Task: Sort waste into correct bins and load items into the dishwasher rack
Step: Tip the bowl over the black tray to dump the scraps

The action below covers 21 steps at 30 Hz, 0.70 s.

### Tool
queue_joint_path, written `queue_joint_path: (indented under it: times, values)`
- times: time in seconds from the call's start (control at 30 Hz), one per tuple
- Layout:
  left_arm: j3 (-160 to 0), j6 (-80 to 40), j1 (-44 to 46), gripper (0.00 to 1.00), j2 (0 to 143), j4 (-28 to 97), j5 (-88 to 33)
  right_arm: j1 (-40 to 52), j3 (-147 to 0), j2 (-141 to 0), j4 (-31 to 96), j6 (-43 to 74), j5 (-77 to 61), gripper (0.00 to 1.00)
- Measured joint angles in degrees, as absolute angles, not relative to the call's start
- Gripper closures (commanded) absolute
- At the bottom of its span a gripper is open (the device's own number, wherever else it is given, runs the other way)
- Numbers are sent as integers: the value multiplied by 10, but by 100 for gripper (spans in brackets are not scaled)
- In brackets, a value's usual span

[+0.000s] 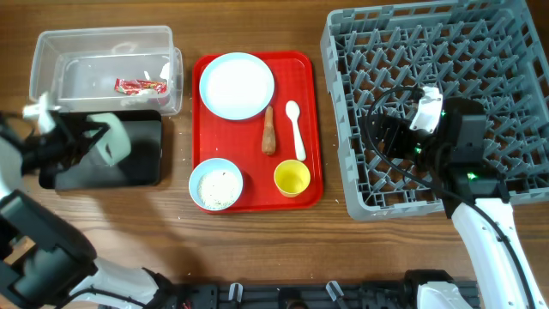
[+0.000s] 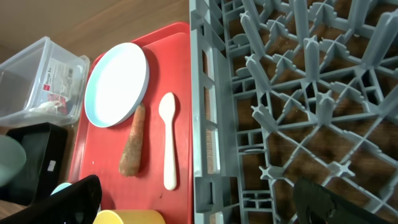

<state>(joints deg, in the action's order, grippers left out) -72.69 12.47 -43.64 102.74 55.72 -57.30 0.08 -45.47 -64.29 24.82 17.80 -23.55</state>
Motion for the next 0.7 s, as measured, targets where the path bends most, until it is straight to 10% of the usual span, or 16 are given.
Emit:
queue_joint_path:
  times: [0.7]
  values:
    - [-693,6,-515,96,1042,528,-880,1,-455,-643,248,178,-236,0]
